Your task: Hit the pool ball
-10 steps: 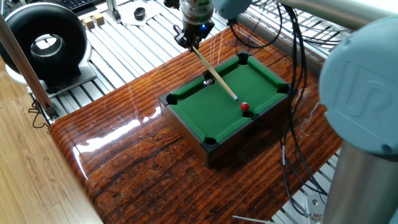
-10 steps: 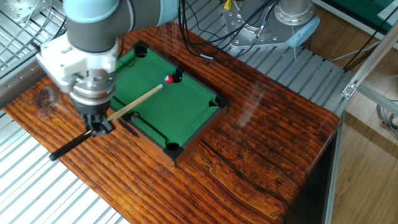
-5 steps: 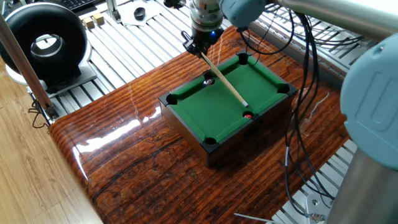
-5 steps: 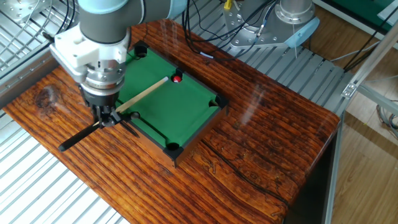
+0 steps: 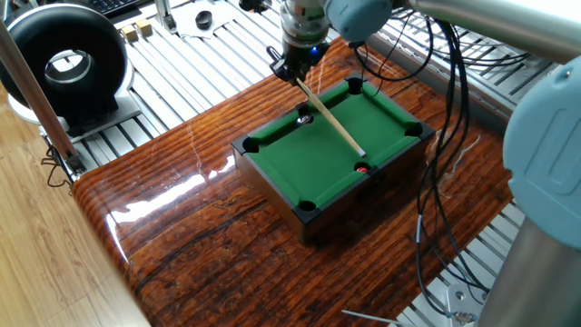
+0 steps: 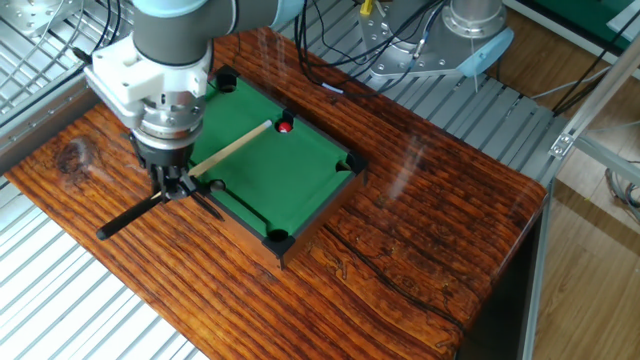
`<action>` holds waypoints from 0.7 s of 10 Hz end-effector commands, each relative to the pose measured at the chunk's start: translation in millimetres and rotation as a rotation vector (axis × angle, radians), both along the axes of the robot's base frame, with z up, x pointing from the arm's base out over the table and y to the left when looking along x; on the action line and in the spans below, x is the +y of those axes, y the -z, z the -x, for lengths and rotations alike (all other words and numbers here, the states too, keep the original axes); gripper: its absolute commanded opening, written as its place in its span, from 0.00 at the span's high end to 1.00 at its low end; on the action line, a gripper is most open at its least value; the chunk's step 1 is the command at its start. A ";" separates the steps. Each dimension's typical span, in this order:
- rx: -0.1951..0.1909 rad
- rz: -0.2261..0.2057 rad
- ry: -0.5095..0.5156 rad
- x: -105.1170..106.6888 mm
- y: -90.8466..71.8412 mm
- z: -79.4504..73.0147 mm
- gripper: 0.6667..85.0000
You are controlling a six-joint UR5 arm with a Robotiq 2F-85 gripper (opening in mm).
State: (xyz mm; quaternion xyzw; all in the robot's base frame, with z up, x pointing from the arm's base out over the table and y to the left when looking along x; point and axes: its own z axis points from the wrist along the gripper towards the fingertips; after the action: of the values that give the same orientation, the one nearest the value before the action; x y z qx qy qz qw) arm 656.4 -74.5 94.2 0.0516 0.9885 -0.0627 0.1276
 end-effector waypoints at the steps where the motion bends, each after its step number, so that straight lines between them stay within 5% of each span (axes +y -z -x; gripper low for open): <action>1: 0.000 -0.053 0.007 8.4 -4.1 -18.8 1.00; 7: -0.003 -0.097 0.030 25.8 1.0 -28.0 1.00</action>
State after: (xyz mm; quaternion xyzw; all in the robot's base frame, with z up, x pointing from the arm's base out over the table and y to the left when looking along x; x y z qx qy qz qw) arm 679.1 -57.9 93.0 0.0631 0.9895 -0.0333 0.1256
